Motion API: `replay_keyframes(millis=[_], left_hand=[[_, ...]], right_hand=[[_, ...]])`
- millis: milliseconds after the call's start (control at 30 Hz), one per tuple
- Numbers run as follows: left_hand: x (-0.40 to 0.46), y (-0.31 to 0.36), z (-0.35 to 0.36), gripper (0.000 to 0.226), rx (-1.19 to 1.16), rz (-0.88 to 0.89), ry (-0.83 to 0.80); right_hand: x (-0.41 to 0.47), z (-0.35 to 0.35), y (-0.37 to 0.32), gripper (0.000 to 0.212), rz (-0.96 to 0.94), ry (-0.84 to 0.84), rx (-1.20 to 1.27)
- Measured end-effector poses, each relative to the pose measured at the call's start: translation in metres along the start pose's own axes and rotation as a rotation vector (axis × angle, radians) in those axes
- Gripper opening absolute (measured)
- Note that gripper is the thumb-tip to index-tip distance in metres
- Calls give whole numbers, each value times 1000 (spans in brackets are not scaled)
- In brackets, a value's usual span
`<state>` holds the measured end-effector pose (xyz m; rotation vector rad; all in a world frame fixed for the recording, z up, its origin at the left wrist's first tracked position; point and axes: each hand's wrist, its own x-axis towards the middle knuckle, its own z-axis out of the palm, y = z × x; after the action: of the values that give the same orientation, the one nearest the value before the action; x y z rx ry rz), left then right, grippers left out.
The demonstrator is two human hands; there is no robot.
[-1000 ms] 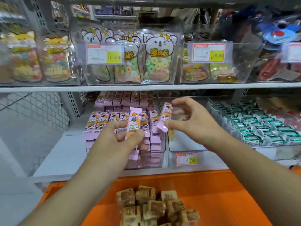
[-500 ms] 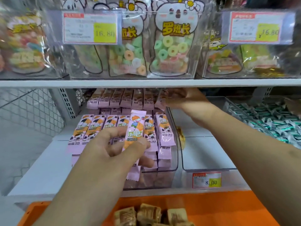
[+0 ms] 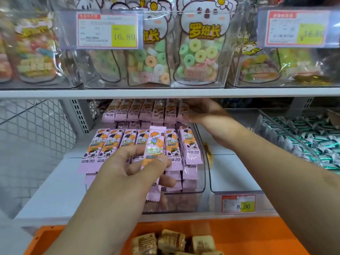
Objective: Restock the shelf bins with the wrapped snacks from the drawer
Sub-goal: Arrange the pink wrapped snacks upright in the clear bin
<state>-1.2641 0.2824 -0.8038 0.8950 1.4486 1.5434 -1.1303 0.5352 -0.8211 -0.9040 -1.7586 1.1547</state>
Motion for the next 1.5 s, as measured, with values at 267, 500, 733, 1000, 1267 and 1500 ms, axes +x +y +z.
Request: replay_keyframes(millis=[267,500,733,1000,1267,1500], left_hand=[[3,-4,-3,59,2,-7,16],[1,-3,-5,47,24,-6,18],[1,0,-6,81,28,26,10],[3,-4,-11,46,-6,17,14],[-12,10,-19,39,-38,-32,33],[-32,22,-35,28,56,-13,51]], right_hand=[[-8,0,-4,70,-12,-4,-59],[-11,9,-9,64,-18,-47,-131],[-17,15,-9,57,-20,-57,-139],[-38,9,-19,81,44,-57,-146],[-142,15,-65,78,-36,-56,-391],[-188,72,-111,84,-209,-276,-329]])
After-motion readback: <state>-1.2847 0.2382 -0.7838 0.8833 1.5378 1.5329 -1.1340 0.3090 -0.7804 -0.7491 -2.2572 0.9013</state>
